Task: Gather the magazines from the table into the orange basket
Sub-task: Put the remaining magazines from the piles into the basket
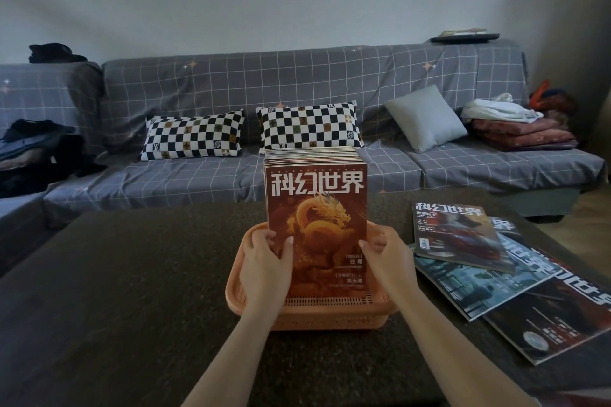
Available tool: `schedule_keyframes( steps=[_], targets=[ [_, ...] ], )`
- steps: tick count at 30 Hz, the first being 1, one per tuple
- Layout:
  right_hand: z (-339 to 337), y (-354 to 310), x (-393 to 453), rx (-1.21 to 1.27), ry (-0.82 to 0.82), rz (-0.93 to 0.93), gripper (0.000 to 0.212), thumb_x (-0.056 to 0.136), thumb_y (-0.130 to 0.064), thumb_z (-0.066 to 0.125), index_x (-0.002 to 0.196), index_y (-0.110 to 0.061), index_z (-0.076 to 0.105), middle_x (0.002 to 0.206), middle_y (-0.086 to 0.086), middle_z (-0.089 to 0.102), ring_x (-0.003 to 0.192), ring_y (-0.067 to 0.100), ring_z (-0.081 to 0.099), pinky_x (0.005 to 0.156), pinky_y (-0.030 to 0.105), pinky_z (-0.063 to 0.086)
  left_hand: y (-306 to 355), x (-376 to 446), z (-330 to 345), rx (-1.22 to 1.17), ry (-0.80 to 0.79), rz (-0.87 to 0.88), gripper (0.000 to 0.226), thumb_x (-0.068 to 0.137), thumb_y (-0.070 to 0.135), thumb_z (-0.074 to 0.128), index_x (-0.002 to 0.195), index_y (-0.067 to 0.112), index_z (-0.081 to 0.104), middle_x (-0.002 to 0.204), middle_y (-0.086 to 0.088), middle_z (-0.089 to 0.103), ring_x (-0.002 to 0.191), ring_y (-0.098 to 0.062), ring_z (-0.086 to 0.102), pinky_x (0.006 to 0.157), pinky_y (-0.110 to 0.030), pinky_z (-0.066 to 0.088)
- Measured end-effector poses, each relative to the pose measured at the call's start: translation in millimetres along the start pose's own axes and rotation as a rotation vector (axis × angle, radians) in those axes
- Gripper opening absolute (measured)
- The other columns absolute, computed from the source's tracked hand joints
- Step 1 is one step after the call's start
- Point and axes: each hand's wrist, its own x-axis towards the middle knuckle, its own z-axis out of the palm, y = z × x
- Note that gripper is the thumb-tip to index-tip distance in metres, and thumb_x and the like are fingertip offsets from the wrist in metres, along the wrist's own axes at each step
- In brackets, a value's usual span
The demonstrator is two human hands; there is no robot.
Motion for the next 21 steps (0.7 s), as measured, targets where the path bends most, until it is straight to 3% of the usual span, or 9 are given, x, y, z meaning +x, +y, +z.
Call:
schedule_keyframes(
  steps=[4,7,12,15,19,21],
  targets=[
    [-17,3,0,0.018,0.022,0.002,0.041,0.086,-0.033,0.065,0.123,-0.02,0.053,0.111,-0.001,0.065,0.091,0.007,0.059,0.074,0.021,0.048,22,-9,12,-0.068,-0.067,0.046,0.021,0.091,0.048,0.056,0.103,0.032,0.049,0.106,0.01,0.054,0.077,0.002,0.054,0.057,-0.015,0.04],
    [-27,8,-1,-0.078,-0.073,-0.016,0.047,0.084,-0.039,0.064,0.127,-0.022,0.051,0.119,-0.002,0.063,0.102,0.012,0.06,0.083,0.027,0.05,37,-15,28,-0.057,-0.193,0.071,0.016,0.093,0.046,0.053,0.099,0.032,0.056,0.103,0.013,0.058,0.08,0.003,0.055,0.062,-0.015,0.04],
    [-30,24,-11,-0.205,-0.183,-0.092,0.058,0.082,-0.048,0.064,0.133,-0.026,0.047,0.129,-0.006,0.058,0.115,0.011,0.055,0.087,0.023,0.041,41,-29,49,-0.031,-0.343,0.087,0.013,0.095,0.043,0.052,0.095,0.032,0.058,0.105,0.011,0.059,0.087,-0.001,0.056,0.073,-0.017,0.046],
    [-34,31,-14,-0.151,-0.142,-0.123,0.049,0.084,-0.043,0.063,0.128,-0.026,0.052,0.124,-0.008,0.06,0.107,0.005,0.055,0.085,0.018,0.041,42,-33,52,-0.05,-0.375,0.098,0.011,0.095,0.042,0.051,0.094,0.033,0.057,0.105,0.011,0.059,0.085,0.0,0.056,0.067,-0.013,0.041],
    [-51,38,-13,-0.034,-0.037,-0.078,0.036,0.087,-0.037,0.062,0.12,-0.024,0.059,0.114,-0.008,0.065,0.094,0.0,0.055,0.076,0.015,0.041,62,-37,64,-0.134,-0.437,0.118,0.013,0.095,0.041,0.051,0.092,0.032,0.059,0.1,0.011,0.062,0.088,-0.004,0.059,0.076,-0.022,0.049],
    [-63,46,-8,-0.027,0.001,-0.057,0.035,0.088,-0.035,0.061,0.121,-0.023,0.058,0.112,-0.008,0.065,0.093,0.001,0.054,0.073,0.015,0.04,78,-42,76,-0.175,-0.469,0.125,0.013,0.095,0.039,0.052,0.092,0.031,0.061,0.095,0.011,0.063,0.085,-0.005,0.061,0.072,-0.021,0.049]
  ],
)
